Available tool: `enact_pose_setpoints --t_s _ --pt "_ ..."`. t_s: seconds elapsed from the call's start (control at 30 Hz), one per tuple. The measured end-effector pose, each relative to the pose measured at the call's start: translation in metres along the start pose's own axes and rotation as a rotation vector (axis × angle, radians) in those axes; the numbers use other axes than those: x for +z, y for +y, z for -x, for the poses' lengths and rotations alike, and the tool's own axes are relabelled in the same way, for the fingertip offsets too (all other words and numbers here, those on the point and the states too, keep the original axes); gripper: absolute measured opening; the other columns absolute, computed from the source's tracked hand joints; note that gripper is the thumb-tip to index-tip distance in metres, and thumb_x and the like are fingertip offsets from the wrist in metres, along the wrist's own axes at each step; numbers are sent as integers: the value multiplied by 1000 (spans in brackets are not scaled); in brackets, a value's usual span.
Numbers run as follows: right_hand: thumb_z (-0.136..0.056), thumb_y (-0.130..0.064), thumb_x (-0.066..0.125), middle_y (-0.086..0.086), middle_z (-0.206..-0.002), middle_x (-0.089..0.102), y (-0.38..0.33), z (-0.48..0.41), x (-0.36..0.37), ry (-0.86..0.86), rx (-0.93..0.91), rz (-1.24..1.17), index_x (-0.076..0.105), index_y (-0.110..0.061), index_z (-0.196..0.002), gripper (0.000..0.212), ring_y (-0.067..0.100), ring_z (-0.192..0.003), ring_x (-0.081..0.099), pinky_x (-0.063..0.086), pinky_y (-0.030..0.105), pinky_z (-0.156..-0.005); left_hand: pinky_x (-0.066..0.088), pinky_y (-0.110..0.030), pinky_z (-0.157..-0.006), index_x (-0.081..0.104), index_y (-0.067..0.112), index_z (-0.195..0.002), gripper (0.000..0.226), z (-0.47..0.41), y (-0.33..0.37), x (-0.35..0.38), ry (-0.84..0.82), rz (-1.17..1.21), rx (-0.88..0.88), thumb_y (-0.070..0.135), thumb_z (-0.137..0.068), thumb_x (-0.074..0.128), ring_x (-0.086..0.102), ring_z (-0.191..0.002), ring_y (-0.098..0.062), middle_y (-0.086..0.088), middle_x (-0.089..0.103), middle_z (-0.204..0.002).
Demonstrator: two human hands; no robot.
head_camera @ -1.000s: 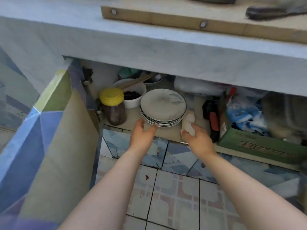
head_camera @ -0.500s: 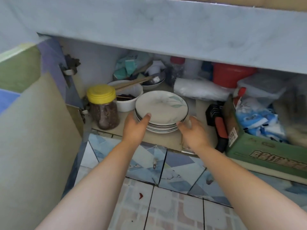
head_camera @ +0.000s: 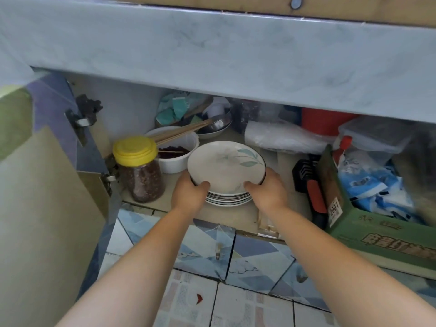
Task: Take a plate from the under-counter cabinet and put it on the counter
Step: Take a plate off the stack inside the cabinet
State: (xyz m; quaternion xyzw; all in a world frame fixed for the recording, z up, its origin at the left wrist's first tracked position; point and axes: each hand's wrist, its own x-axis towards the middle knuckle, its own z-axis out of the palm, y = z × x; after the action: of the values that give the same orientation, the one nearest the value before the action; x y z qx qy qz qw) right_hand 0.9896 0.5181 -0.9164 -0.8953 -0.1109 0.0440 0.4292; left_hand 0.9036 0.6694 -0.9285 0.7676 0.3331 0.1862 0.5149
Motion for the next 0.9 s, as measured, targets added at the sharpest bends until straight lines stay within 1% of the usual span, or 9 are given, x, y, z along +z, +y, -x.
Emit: enact_pose_setpoints --t_s 0.07,0.17,0.3,0.37,0.47,0.57,0.67,0.77,0.9 --pt "-72 -25 63 9 -121 58 2 1 2 16 -11 -24 54 -17 -119 48 28 -114 52 49 42 -92 45 -35 -83 54 13 -118 41 0 1 -1 -6 -46 33 20 -77 58 56 -109 -31 -10 62 -120" --pt "-72 -21 65 8 -115 62 5 0 0 -1 -22 -99 57 -15 -114 43 28 -107 56 51 40 -88 48 -41 -89 52 12 -121 44 0 3 -4 -24 -80 54 22 -78 58 55 -110 -32 -11 60 -123" --pt "-72 -9 66 -2 -95 62 3 4 -2 10 1 -290 59 -17 -106 35 21 -94 58 46 30 -78 46 -41 -92 50 16 -125 46 7 1 -3 -36 -23 55 22 -80 55 52 -114 -29 -9 58 -127" --pt "-72 -7 65 -2 -93 62 2 6 -2 17 9 -342 59 -20 -102 33 20 -91 58 45 30 -77 45 -42 -94 48 18 -127 47 10 2 -3 -36 9 58 21 -80 54 52 -115 -28 -8 57 -128" --pt "-73 -7 64 1 -98 64 1 11 -4 8 15 -369 60 -19 -103 32 21 -91 59 49 31 -77 44 -42 -96 47 20 -128 48 15 3 -6 -18 47 52 22 -81 54 51 -116 -27 -6 56 -129" --pt "-75 -7 63 4 -111 63 2 17 -5 13 47 -425 58 -17 -114 41 19 -95 57 45 26 -72 44 -39 -94 46 24 -128 49 24 4 -10 -4 88 71 21 -81 54 52 -114 -26 -4 57 -128" --pt "-76 -8 63 4 -120 61 4 26 -4 40 45 -460 54 -18 -124 50 22 -105 57 45 29 -82 45 -38 -94 46 27 -129 50 32 3 -14 -4 119 109 20 -80 56 53 -114 -24 -3 58 -127" --pt "-76 -3 62 2 -123 61 4 35 -5 44 14 -517 52 -18 -127 54 19 -106 58 45 28 -84 44 -35 -91 45 29 -130 54 36 0 -18 6 112 127 22 -79 58 53 -112 -21 2 59 -125" --pt "-78 5 60 4 -126 60 0 47 -10 12 12 -641 52 -16 -126 54 15 -112 57 46 26 -90 40 -28 -84 44 34 -131 56 49 3 -24 -8 174 107 22 -79 59 52 -105 -10 13 59 -111"
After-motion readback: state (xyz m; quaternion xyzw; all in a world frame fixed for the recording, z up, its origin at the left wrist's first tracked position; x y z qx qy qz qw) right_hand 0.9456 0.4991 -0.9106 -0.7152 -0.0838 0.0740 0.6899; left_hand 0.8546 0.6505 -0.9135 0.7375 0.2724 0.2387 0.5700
